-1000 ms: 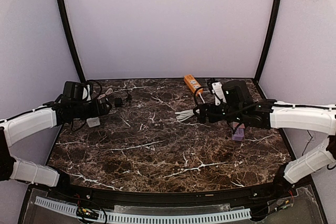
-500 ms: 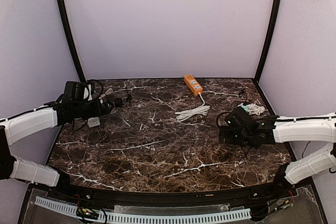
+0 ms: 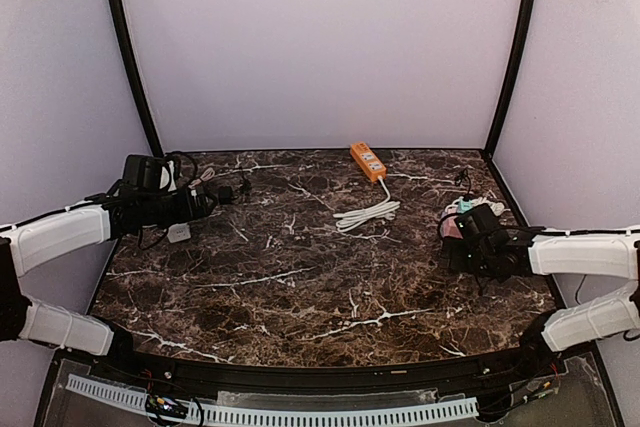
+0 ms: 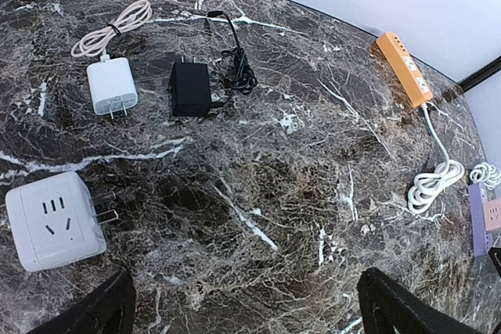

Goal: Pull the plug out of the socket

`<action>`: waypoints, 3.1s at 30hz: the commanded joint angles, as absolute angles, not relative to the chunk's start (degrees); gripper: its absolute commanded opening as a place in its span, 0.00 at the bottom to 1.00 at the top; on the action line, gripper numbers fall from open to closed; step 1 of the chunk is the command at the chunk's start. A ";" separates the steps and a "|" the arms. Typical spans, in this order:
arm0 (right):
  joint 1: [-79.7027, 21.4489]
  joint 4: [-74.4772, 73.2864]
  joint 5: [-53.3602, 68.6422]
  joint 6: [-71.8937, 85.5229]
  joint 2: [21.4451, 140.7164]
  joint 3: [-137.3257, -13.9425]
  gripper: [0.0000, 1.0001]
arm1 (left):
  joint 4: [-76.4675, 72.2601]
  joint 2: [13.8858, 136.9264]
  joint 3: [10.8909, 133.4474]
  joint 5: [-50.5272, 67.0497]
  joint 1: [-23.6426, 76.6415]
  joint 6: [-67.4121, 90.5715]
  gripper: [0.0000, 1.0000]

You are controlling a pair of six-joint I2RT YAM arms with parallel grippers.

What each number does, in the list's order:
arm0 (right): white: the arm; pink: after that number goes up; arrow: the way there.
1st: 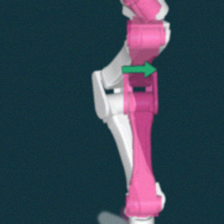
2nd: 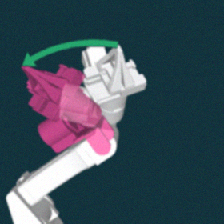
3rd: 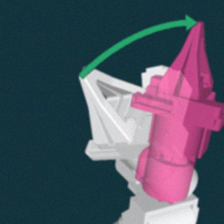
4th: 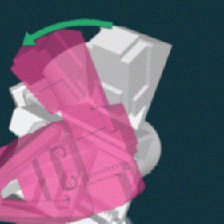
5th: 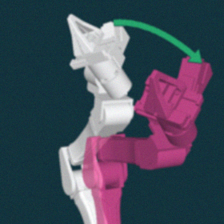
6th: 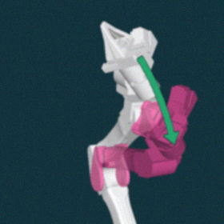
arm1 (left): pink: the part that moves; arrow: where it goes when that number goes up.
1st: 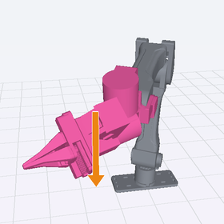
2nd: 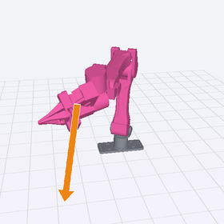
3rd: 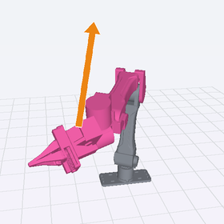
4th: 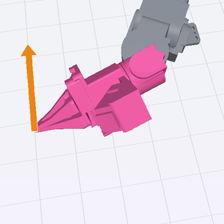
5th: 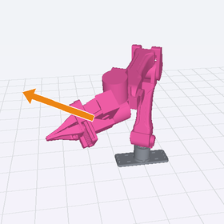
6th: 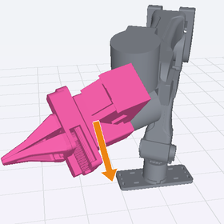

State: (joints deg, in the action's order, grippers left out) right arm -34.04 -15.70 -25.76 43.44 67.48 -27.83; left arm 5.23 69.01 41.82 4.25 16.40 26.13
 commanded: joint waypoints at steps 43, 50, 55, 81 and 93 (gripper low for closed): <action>-33.55 -1.00 -23.48 40.20 78.33 -27.53 0.37 | 3.70 69.78 42.55 5.47 17.16 26.81 1.00; -39.52 -2.24 -25.85 37.81 79.81 -29.76 0.32 | 3.80 69.47 42.54 5.45 17.21 26.89 1.00; -46.62 -3.61 -24.43 38.11 81.16 -31.25 0.30 | 4.01 69.11 42.53 5.43 17.18 26.81 1.00; -82.70 -11.89 -19.60 44.92 84.82 -34.23 0.18 | 6.10 67.71 44.11 5.23 17.71 26.65 1.00; -85.20 -7.64 -19.61 32.48 101.70 -50.44 0.16 | 8.68 66.05 44.32 4.76 18.19 25.85 1.00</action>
State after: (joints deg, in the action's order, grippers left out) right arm -84.79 -10.15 -23.86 39.05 98.70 -48.25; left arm 6.31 67.57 43.11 5.06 17.89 26.72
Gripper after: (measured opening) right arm 0.478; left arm 0.996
